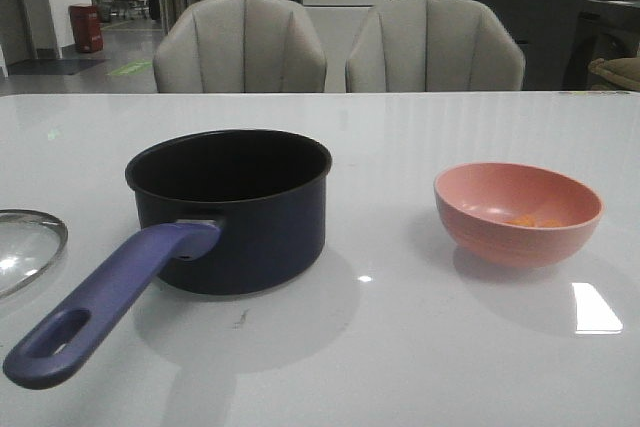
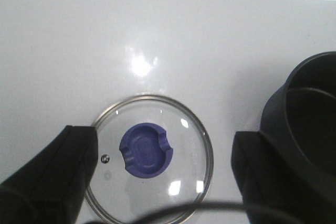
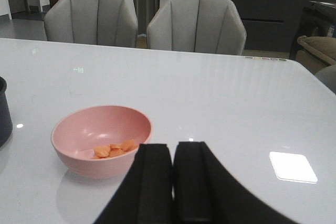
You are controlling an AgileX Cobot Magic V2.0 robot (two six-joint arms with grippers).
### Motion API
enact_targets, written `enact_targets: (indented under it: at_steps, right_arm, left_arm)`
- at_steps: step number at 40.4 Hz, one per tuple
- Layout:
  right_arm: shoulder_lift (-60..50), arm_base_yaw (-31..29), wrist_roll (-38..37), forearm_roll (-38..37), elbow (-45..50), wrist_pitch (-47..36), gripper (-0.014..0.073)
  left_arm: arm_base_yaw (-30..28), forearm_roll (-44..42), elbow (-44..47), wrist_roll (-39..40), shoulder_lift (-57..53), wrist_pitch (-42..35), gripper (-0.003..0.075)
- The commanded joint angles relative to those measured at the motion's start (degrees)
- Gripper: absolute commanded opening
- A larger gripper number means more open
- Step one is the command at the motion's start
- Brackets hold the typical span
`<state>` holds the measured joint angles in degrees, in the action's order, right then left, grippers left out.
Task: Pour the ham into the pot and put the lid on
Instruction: 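Lower the glass lid onto the table beside the saucepan, release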
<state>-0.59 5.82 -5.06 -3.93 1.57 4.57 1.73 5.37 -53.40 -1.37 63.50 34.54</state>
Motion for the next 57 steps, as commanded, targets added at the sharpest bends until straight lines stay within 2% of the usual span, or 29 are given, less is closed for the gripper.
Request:
enact_targets:
  at_steps: [1,9,22,30,35,46,52,57]
  right_arm:
    - [-1.20,-0.01,0.40,-0.82,-0.35,-4.57,0.0161]
    - [-1.20,-0.01,0.40,-0.82,-0.35,-4.57,0.0161]
    - [-1.15,-0.02,0.40,-0.82,-0.35,-4.57,0.0161]
    - [-1.15,-0.02,0.40,-0.82,-0.35,-4.57,0.0161]
    - [-1.15,-0.02,0.40,-0.82,-0.35,-4.57,0.0161]
    - [-1.15,-0.12,0.40,-0.82,-0.35,-5.41,0.0161]
    - [-1.15,-0.12,0.23,-0.49,-0.54,-10.15,0.0161]
    - [-0.13,-0.12,0.23,0.57,-2.61,-10.30,0.0161]
  left_arm:
    - [2.48,-1.50,2.75,0.04,-8.07,-8.85,0.0552]
    - [6.88,-5.37,12.69,0.04,-22.44,-16.00,0.0550]
    - [7.01,-5.37,28.48,0.04,-43.29,-26.88,0.0549]
    - [7.01,-5.37,36.82,0.04,-53.47,-37.86,0.0549]
    - [7.01,-5.37,37.84,0.04,-54.71,-40.40,0.0549]
    - [7.01,-5.00,37.84,0.04,-54.71,-39.88,0.0549]
    - [7.01,-5.37,37.84,0.04,-54.71,-39.88,0.0550]
    - [7.01,-5.37,37.84,0.04,-54.71,-39.88,0.0549]
